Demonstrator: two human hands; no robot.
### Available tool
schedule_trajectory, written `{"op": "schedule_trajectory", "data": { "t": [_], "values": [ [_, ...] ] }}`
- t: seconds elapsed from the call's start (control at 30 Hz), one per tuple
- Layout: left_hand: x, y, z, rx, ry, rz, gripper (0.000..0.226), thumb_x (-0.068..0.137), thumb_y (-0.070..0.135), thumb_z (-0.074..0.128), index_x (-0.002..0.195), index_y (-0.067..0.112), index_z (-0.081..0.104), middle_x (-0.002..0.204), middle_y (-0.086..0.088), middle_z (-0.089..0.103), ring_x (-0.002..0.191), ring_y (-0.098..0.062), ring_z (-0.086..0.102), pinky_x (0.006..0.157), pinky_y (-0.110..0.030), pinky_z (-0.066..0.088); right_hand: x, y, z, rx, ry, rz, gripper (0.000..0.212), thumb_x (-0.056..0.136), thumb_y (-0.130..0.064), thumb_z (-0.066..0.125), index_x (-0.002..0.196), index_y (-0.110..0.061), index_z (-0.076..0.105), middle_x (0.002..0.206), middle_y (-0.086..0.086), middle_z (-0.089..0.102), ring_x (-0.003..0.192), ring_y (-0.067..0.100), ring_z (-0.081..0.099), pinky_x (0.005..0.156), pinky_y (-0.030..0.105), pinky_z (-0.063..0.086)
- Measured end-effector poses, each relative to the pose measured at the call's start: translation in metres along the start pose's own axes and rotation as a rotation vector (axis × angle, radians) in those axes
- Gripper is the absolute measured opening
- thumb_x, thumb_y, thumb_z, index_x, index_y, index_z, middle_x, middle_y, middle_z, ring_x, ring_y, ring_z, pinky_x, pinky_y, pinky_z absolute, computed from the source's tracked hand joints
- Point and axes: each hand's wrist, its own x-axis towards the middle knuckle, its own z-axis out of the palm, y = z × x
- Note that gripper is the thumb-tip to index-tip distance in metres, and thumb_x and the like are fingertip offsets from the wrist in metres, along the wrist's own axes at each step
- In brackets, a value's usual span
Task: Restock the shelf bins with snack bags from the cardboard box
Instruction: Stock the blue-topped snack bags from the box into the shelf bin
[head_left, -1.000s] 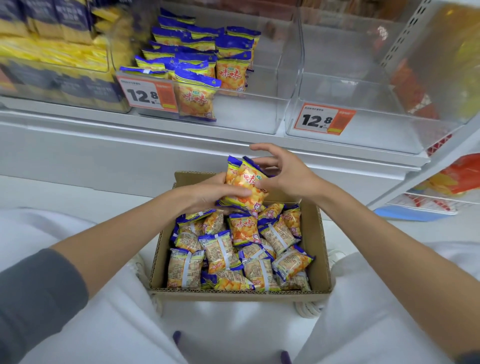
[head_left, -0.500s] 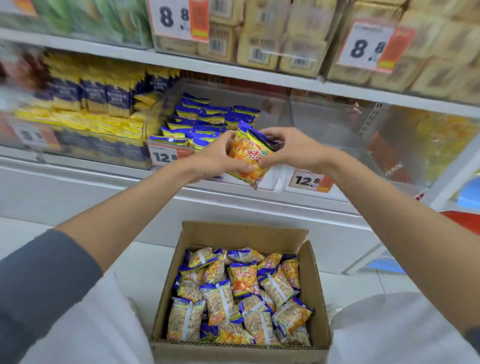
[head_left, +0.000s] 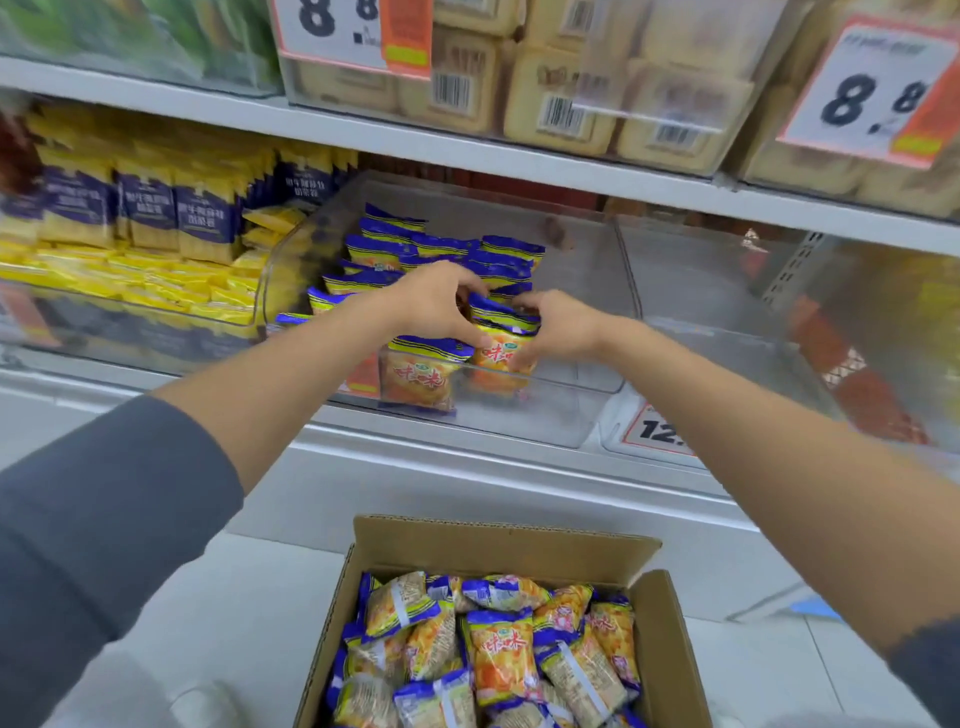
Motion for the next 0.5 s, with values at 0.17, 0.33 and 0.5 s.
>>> {"op": "schedule_trajectory", "data": {
  "t": [0.17, 0.33, 0.5],
  "values": [
    [0.003, -0.009, 0.005, 0.067, 0.041, 0.059, 0.082, 0.064, 0.042, 0.087, 0.136, 0.030, 0.051, 0.126, 0.007, 0.059, 0.112, -0.016, 0.054, 0.096, -0.044, 0.048, 0.011, 0.001, 0.010, 0.061, 0.003, 0.032, 0.086, 0.064, -0.016, 0.088, 0.134, -0.013, 0.039, 0.124, 0.005, 0.055, 0.107, 0.024, 0.061, 0.081, 0.042, 0.058],
    [0.001, -0.022, 0.004, 0.158, 0.066, 0.064, 0.064, 0.065, 0.058, 0.078, 0.124, 0.043, 0.059, 0.133, 0.006, 0.055, 0.121, -0.025, 0.047, 0.100, -0.051, 0.041, 0.007, -0.007, 0.014, 0.289, 0.031, 0.072, 0.089, 0.063, -0.003, 0.086, 0.135, -0.011, 0.035, 0.129, 0.004, 0.050, 0.112, 0.024, 0.059, 0.083, 0.039, 0.058],
    [0.003, -0.021, 0.000, 0.233, -0.008, 0.019, 0.070, 0.063, 0.065, 0.076, 0.127, 0.043, 0.059, 0.140, 0.002, 0.049, 0.127, -0.028, 0.043, 0.102, -0.053, 0.039, -0.011, -0.009, 0.016, 0.490, 0.077, 0.085, 0.067, 0.071, 0.013, 0.075, 0.113, -0.018, 0.035, 0.094, -0.008, 0.052, 0.083, 0.006, 0.057, 0.055, 0.010, 0.050]
  ]
}}
